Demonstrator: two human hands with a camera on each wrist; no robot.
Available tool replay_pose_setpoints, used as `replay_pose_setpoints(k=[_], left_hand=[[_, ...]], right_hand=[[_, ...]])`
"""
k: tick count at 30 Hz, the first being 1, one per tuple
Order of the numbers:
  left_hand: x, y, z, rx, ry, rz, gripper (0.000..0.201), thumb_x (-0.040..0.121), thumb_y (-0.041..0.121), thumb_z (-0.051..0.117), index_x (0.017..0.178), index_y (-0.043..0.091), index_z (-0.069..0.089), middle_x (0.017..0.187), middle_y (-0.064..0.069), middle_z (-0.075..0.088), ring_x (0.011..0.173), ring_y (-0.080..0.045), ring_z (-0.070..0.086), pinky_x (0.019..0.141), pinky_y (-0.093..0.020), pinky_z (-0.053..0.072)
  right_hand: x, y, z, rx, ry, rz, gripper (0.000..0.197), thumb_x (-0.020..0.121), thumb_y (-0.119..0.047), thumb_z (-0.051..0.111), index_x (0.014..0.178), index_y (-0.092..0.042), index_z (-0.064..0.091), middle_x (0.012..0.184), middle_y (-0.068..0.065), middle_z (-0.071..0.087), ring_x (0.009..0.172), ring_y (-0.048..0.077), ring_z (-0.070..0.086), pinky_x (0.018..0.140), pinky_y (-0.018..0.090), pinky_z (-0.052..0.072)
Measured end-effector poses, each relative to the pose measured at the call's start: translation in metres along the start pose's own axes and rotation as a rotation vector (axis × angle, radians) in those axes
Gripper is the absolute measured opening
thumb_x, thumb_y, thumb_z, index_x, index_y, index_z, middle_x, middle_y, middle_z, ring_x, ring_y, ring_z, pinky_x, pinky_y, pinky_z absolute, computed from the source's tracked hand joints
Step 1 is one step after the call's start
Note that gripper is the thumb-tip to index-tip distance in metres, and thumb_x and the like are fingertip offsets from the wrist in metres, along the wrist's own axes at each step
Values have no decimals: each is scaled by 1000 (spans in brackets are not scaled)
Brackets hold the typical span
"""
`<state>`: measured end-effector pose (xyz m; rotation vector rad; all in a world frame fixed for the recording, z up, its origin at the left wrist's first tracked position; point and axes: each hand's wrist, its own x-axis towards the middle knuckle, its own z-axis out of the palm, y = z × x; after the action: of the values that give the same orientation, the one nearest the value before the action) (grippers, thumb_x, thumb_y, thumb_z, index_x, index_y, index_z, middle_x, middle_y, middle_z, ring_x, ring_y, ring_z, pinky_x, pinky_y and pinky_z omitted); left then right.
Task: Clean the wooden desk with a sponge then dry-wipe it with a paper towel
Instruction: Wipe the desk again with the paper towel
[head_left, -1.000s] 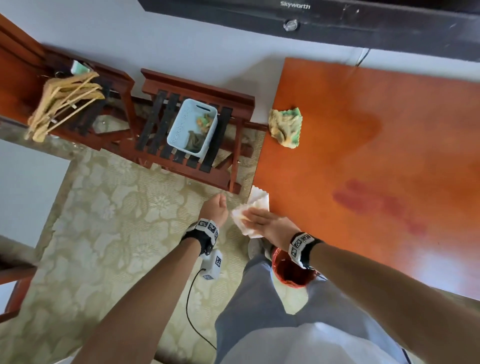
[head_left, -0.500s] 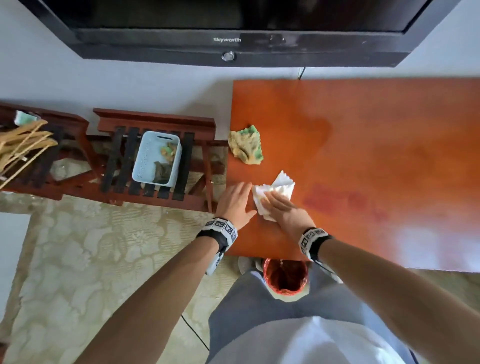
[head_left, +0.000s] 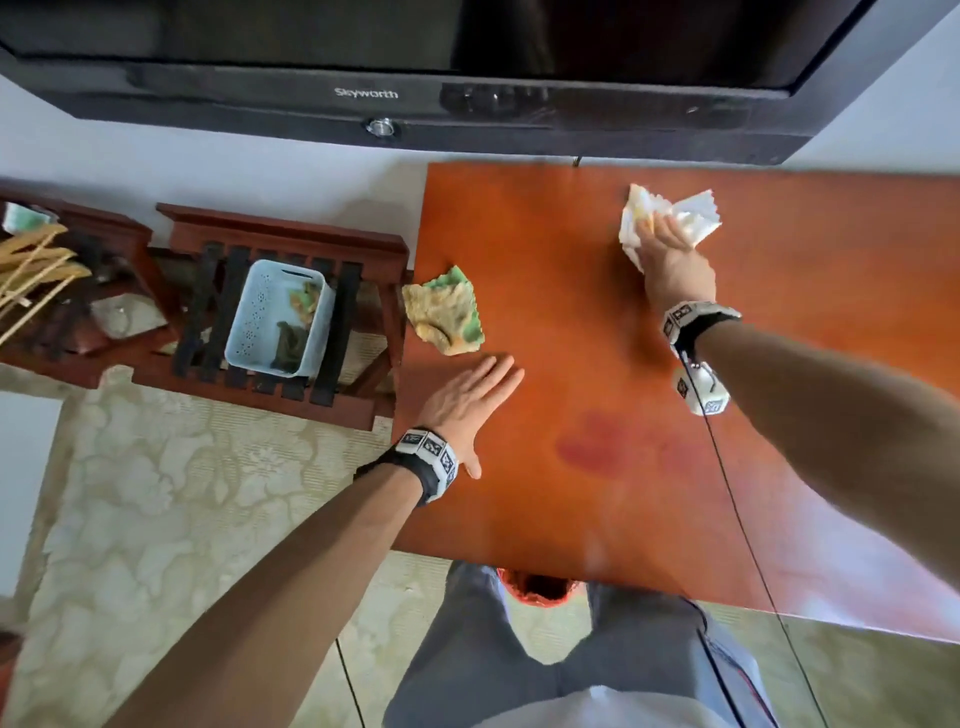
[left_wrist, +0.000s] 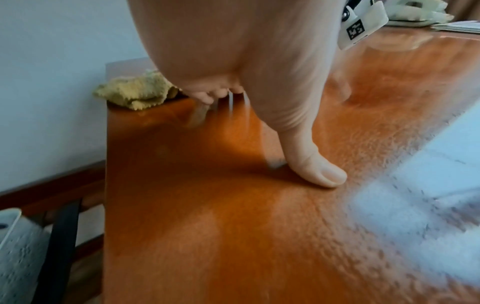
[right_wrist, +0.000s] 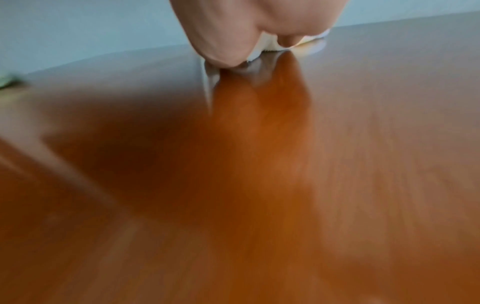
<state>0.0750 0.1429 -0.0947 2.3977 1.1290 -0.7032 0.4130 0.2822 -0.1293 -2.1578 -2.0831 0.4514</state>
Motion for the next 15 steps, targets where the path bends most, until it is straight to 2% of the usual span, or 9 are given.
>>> replay_pose_setpoints(k=[3,6,9,11,15], left_hand=[[0,4,-3,-53,-18,-24,162,47,51,97,158,27,-19,165,5,-25,154,-18,-13,124,-35,15],[-1,6,-6,-85,-10,-29,162,47,48,98,158,30,-19,165,9,-26,154,-15,-14,122,-33,19],[-2,8,-8,-107,-22,-41,162,47,45,99,157,32,-19,164,11,-27,154,-13,-14,120,-33,24],[-3,11,-12,-91,-36,-49,160,48,47,98,157,33,-19,164,12,-27,154,-13,-14,117,-34,30],[-2,22,-29,-94,-6,-81,143,60,59,89,160,29,-8,167,11,-17,155,-12,-7,112,-39,43]], right_hand=[[46,21,-24,-55,-30,57,49,105,-15,39,153,-19,30,162,6,24,150,21,18,119,38,24],[68,20,-29,-41,52,56,43,101,-14,44,144,-11,45,150,15,42,139,35,36,114,45,32],[71,-3,-22,-16,86,52,43,102,-16,42,144,-12,46,150,13,42,139,33,36,115,44,30],[63,-27,-7,-11,74,-57,47,102,-18,42,149,-16,40,157,9,34,145,30,29,117,44,28],[28,-78,34,-92,-88,-349,54,105,-17,42,156,-23,23,164,-1,18,151,19,14,113,39,38]])
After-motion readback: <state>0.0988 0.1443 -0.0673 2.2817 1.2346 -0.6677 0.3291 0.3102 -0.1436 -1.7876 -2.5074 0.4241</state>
